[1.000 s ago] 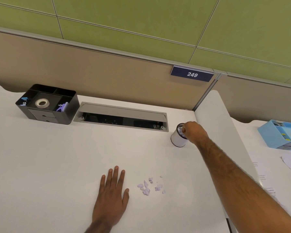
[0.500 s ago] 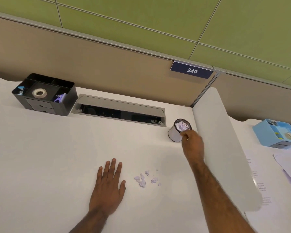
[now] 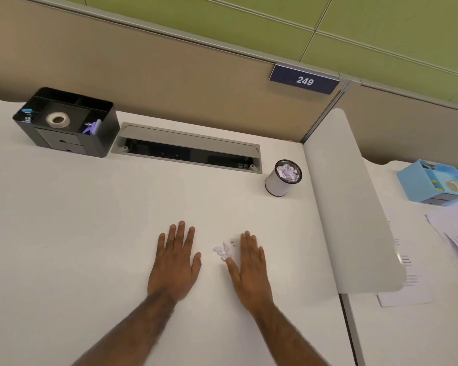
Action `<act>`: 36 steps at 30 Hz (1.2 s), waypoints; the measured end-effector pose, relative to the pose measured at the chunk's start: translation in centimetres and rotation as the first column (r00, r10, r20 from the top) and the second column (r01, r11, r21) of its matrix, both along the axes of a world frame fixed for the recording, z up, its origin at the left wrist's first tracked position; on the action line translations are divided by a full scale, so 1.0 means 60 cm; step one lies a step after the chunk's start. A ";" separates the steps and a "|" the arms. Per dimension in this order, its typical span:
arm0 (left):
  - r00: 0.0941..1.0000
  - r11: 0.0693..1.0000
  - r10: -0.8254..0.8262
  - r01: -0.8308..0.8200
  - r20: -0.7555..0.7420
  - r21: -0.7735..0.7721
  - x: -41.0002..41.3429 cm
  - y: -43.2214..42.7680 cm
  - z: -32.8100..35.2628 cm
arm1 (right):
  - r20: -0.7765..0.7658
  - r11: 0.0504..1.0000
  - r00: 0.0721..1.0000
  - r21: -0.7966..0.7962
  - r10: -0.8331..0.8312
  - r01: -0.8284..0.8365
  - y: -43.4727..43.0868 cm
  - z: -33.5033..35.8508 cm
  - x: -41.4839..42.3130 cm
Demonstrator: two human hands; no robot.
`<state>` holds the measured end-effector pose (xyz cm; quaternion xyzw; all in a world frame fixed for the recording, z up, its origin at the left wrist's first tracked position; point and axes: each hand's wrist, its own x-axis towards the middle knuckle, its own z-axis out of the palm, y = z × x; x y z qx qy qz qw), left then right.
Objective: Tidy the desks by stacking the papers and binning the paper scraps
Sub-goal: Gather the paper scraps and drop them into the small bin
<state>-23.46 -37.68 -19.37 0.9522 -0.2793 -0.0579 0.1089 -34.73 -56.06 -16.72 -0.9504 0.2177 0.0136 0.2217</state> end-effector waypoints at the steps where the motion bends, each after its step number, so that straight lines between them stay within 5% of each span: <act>1: 1.000 1.000 0.000 0.000 -0.001 -0.001 0.000 0.000 0.000 | 0.002 0.995 0.996 -0.043 -0.087 0.087 -0.001 -0.001 -0.014; 4: 1.000 1.000 0.001 -0.001 0.001 -0.007 0.000 -0.001 0.001 | -0.109 0.942 0.944 -0.166 -0.312 0.292 -0.008 -0.010 -0.057; 6: 1.000 1.000 0.002 -0.002 0.002 -0.010 0.001 -0.001 0.002 | -0.151 0.927 0.935 -0.250 -0.321 0.278 -0.008 -0.015 -0.066; 11: 1.000 1.000 0.003 -0.003 0.006 -0.007 -0.001 -0.001 0.003 | -0.181 0.945 0.963 -0.295 -0.198 0.139 -0.003 -0.023 -0.025; 17: 1.000 1.000 -0.005 0.005 0.015 -0.003 -0.002 0.001 0.003 | -0.156 0.946 0.968 -0.229 0.198 -0.231 -0.004 -0.010 0.014; 22: 1.000 1.000 0.002 -0.002 0.009 -0.024 -0.001 -0.002 0.004 | -0.052 0.992 0.999 -0.123 0.006 -0.012 -0.023 0.001 0.029; 27: 1.000 1.000 -0.002 0.003 0.010 -0.025 -0.003 0.000 0.002 | -0.059 0.977 0.981 -0.098 0.184 -0.189 0.004 0.001 0.040; 32: 1.000 1.000 0.000 0.000 0.004 -0.002 0.000 -0.001 0.001 | 0.033 0.992 0.993 -0.067 0.113 -0.110 0.002 0.042 0.066; 36: 1.000 1.000 -0.004 0.004 0.005 -0.001 -0.001 0.001 0.002 | -0.047 0.950 0.956 -0.107 0.291 -0.294 0.001 0.041 0.088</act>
